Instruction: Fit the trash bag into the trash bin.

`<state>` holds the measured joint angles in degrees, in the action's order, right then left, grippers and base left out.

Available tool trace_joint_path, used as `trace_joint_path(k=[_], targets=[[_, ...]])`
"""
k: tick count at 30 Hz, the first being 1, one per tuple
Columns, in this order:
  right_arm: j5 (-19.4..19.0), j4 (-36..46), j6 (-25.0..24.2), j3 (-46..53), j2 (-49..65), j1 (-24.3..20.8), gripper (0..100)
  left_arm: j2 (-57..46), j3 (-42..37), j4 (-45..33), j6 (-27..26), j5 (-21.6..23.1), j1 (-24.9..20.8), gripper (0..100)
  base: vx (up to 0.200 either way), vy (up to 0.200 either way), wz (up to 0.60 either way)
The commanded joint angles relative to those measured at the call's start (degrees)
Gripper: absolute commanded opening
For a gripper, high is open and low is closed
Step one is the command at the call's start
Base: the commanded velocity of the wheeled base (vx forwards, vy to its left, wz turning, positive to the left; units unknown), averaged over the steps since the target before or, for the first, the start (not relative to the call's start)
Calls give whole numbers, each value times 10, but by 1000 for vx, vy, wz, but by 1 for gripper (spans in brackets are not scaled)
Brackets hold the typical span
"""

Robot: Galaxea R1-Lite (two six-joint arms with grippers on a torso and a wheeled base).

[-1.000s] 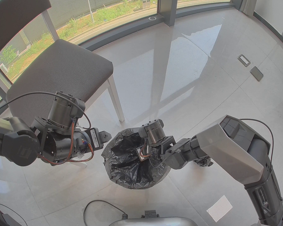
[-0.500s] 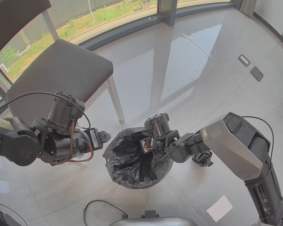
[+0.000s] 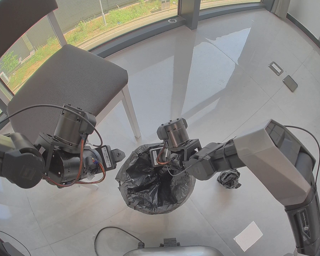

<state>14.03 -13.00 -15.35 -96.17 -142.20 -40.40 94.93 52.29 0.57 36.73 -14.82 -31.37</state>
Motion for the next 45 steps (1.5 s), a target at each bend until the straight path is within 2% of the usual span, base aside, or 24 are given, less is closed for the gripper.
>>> trace_joint_path(k=[1, 3, 4, 11, 15, 21, 26, 28, 30, 31, 35, 45], targets=[[-12, 50, -62, 3, 66, -16, 0, 0, 0, -3, 0, -1, -5, 100, 0, 0, 0], [-13, 58, -81, 16, 87, -19, 0, -2, 0, -5, 1, 0, -6, 100, 0, 0, 0], [-13, 55, -80, 28, 97, -19, 100, -3, -1, -6, 1, -1, -7, 100, 0, 0, 0], [-2, 58, -79, 108, 155, -20, 100, -4, -2, -4, -2, -3, -29, 100, 0, 0, 0], [21, 58, -61, 164, 188, -12, 100, -4, -14, 0, -6, -11, -44, 100, 0, 0, 0], [28, 38, -18, 240, 246, 48, 100, -2, -31, 2, -7, -23, -75, 100, 0, 0, 0], [28, 9, 26, 316, 294, 112, 100, -1, -31, 2, -16, -27, -77, 100, 0, 0, 0], [11, -42, 61, 392, 320, 161, 100, -2, -31, 2, -18, -31, -77, 100, 0, 0, 0], [1, -59, 72, 413, 323, 173, 100, -2, -31, 2, -17, -35, -77, 100, 0, 0, 0], [-30, -106, 99, 470, 324, 200, 100, -2, -31, 2, -17, -36, -77, 100, 0, 0, 0], [-73, -196, 122, 544, 315, 224, 100, -2, -32, 2, -18, -37, -76, 100, 0, 0, 0], [-106, -215, 124, 571, 257, 254, 100, 0, -36, 2, -18, -37, -70, 100, 0, 0, 0]])
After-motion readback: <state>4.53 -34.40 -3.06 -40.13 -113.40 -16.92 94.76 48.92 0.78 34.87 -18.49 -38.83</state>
